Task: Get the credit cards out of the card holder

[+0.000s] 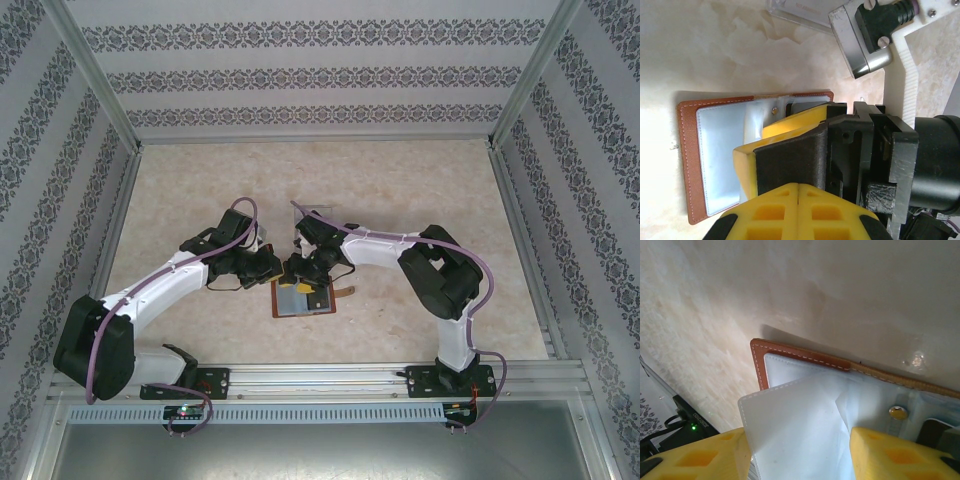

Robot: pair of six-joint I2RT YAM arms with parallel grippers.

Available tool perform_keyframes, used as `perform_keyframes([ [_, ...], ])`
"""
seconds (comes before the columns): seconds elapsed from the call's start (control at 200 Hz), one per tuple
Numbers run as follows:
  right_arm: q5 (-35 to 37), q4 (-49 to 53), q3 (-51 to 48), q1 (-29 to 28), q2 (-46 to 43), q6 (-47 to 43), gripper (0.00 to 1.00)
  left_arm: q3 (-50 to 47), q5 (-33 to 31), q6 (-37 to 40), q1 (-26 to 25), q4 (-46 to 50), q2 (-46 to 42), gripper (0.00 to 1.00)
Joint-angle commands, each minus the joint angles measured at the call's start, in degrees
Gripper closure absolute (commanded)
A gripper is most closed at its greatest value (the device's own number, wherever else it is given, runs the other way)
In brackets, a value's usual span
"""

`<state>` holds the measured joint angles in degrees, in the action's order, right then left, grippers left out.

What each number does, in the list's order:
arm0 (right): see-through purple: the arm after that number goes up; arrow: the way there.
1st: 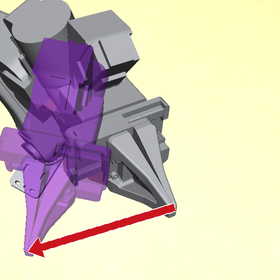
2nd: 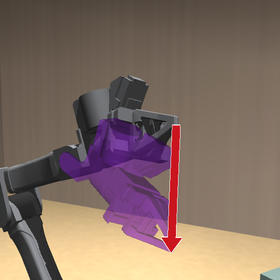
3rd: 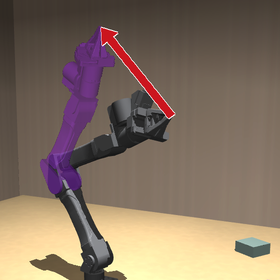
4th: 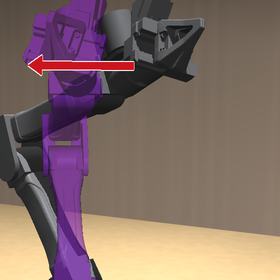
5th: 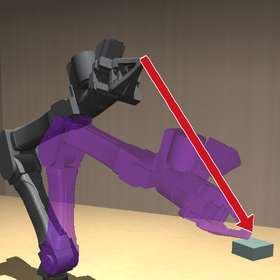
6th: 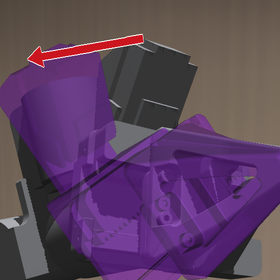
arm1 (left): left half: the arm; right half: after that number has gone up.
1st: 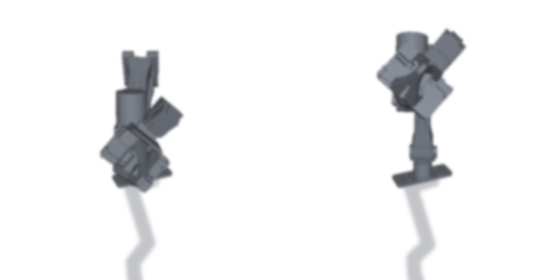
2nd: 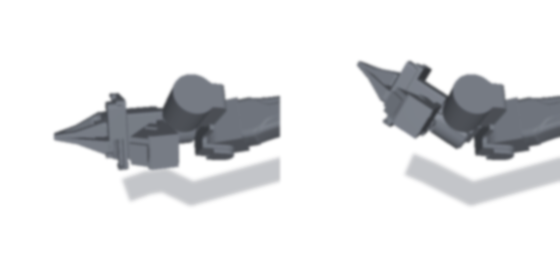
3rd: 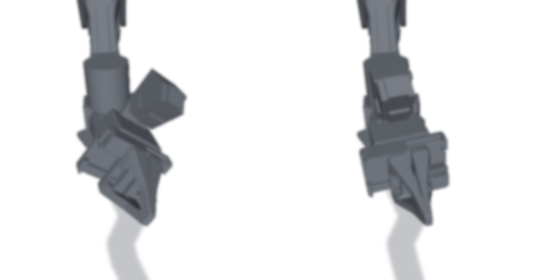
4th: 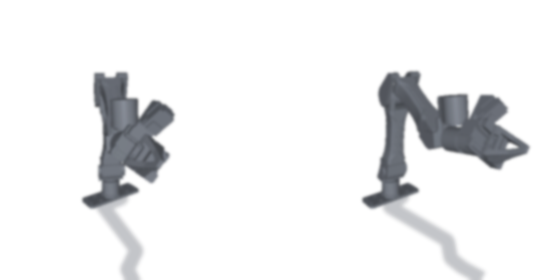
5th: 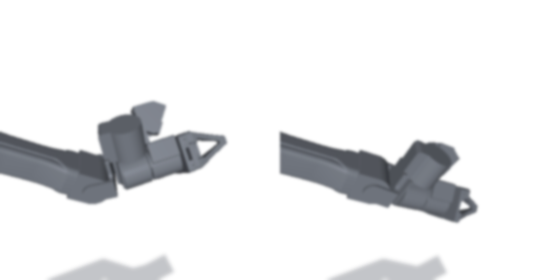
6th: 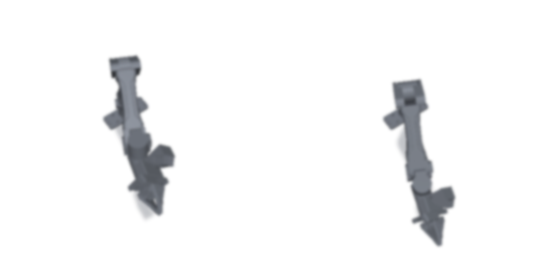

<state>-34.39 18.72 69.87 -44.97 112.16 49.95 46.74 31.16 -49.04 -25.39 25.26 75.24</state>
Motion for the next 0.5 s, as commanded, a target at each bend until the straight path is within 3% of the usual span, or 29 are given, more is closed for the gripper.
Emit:
perform_keyframes([
  [0.0, -1.6, -1.2, -0.2, 0.8, -3.9, -0.6, 0.46, 1.4, 0.4, 1.8, 0.3, 2.2, -0.3, 1.00],
  [0.495, -2.3, -1.8, -1.1, 1.8, -4.0, -0.4, 0.52, 3.8, -6.8, 2.0, 0.3, 6.9, -5.9, 1.00],
])
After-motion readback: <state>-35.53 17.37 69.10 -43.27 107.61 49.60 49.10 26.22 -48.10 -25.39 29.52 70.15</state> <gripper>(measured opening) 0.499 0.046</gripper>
